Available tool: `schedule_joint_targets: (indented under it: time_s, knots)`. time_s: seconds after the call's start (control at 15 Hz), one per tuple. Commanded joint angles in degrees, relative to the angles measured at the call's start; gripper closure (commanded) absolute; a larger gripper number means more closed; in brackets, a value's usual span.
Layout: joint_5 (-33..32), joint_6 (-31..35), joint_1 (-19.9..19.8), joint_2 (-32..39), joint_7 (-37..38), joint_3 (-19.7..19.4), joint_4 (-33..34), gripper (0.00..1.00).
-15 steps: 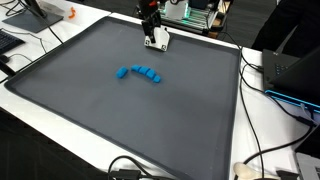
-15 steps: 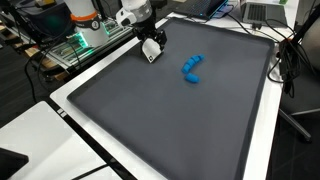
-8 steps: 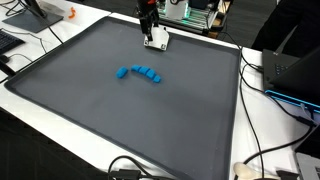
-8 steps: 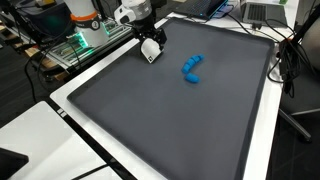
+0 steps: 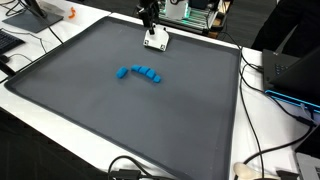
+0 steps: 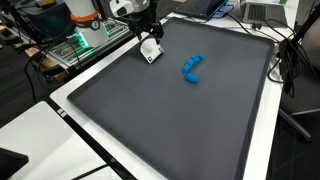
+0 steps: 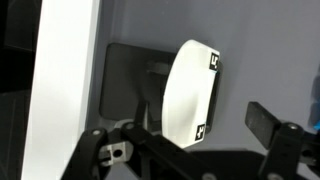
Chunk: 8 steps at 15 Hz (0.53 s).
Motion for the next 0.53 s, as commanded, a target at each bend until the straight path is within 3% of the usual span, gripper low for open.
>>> schedule_joint_targets:
  time_s: [0.0,0.27,0.47]
  knots:
    - [-6.14,-6.57,-1.54,-4.58,3.97,-0.03,0.52,0.00]
    - [-14.03,-11.09,-2.77,-7.37,5.38,0.85,4.45,0.00]
    - [-18.87,-14.14,-2.46,-8.08,0.40,1.03,9.30,0.00]
